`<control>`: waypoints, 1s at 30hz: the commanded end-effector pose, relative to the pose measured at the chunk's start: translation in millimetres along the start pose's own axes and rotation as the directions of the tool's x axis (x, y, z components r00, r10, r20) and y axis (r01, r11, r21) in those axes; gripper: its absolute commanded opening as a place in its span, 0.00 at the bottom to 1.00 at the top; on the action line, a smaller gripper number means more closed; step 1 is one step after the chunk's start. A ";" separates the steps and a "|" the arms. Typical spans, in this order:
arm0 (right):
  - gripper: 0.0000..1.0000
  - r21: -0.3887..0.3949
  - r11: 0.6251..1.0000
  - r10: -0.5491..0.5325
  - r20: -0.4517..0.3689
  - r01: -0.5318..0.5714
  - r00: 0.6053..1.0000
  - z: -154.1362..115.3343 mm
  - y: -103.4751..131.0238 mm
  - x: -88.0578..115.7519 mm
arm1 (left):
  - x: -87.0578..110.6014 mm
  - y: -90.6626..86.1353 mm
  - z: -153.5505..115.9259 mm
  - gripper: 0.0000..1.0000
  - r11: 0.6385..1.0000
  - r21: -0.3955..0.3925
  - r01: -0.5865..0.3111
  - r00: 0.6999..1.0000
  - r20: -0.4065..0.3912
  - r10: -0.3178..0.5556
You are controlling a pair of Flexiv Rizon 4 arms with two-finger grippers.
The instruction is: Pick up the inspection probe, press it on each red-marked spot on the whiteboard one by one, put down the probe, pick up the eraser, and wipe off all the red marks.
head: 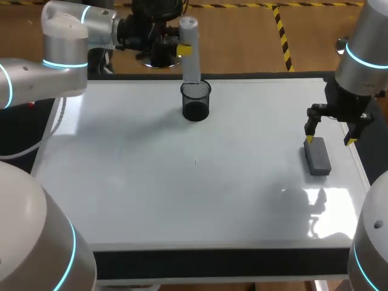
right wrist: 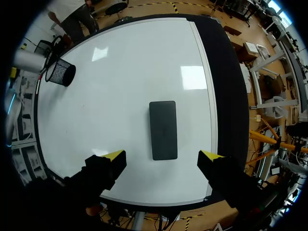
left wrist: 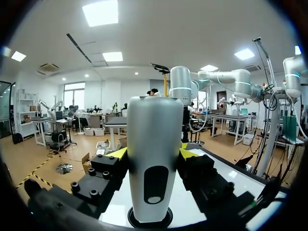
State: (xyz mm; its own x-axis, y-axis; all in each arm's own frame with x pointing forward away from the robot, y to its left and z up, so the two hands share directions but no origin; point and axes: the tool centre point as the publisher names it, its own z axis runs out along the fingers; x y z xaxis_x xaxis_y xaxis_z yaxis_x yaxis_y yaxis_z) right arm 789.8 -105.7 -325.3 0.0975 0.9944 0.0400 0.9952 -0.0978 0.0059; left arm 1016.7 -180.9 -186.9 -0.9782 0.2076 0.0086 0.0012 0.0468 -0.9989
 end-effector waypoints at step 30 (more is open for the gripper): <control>1.00 -0.001 1.000 -0.001 0.000 0.001 1.000 -1.1 -0.7 -0.8 | -7.0 40.9 10.6 0.00 0.995 0.027 0.093 0.994 -0.067 -0.091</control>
State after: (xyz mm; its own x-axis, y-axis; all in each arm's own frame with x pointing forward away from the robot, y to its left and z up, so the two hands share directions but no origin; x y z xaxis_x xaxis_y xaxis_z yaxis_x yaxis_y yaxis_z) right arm 789.8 -105.7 -325.3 0.0975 0.9944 0.0400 0.9952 -0.0978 0.0059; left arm 1016.9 -189.3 -223.2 -0.9612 0.2567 0.1012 -0.0913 0.0502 -0.9946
